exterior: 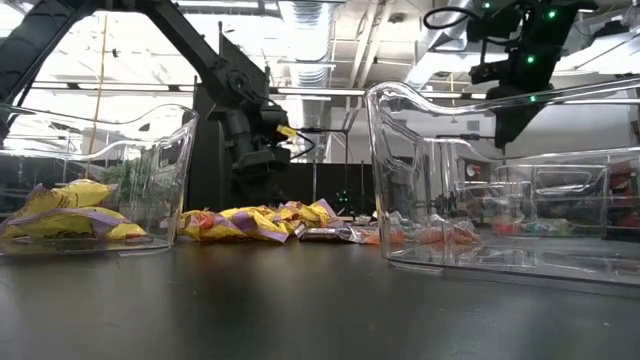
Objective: Sort candy
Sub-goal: Put the yellow candy in the bottom left transparent container
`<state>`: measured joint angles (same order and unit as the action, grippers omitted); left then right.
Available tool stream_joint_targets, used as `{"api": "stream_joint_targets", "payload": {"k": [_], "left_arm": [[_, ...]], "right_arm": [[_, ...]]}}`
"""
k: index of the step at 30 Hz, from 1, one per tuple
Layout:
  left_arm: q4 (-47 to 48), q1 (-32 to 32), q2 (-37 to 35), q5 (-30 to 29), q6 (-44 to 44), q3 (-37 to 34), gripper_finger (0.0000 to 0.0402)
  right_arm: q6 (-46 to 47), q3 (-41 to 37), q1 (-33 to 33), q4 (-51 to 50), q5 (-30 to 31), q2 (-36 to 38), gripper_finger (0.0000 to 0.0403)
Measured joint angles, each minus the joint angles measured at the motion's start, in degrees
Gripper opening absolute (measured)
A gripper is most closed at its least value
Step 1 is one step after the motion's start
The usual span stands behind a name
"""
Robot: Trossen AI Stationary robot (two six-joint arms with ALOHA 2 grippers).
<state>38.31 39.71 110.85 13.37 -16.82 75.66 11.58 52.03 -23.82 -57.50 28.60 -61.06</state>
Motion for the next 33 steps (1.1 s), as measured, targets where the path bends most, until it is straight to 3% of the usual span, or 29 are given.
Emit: {"api": "stream_joint_targets", "payload": {"k": [4, 10, 15, 20, 29, 33], "left_arm": [[0.00, -0.07, -1.76, -1.01, -1.37, -0.04, 0.0181], [-0.03, -0.07, -5.06, -1.31, -2.67, -0.04, 0.0022], [0.04, -0.07, -5.86, -0.81, -2.80, -0.04, 0.0008], [-0.14, -0.07, -5.86, -1.62, -0.79, -0.04, 0.0040], [1.13, 0.04, -5.79, -0.17, 0.46, -0.78, 0.0201], [0.74, 0.04, -5.79, 0.10, 0.16, -2.23, 0.0241]], "right_arm": [[-0.01, 0.02, 0.97, 0.92, 0.00, 0.00, 0.0291], [0.01, 0.04, 1.73, 2.17, 0.00, 0.00, 0.0291], [-0.03, 0.07, 1.73, 3.54, 0.00, 0.00, 0.0291], [-0.03, 0.07, 2.27, 3.72, 0.00, 0.00, 0.0291], [-0.03, 0.07, 4.01, 3.97, 0.00, 0.00, 0.0291], [-0.01, 0.07, 4.00, 4.23, 0.00, 0.00, 0.0291]]}}
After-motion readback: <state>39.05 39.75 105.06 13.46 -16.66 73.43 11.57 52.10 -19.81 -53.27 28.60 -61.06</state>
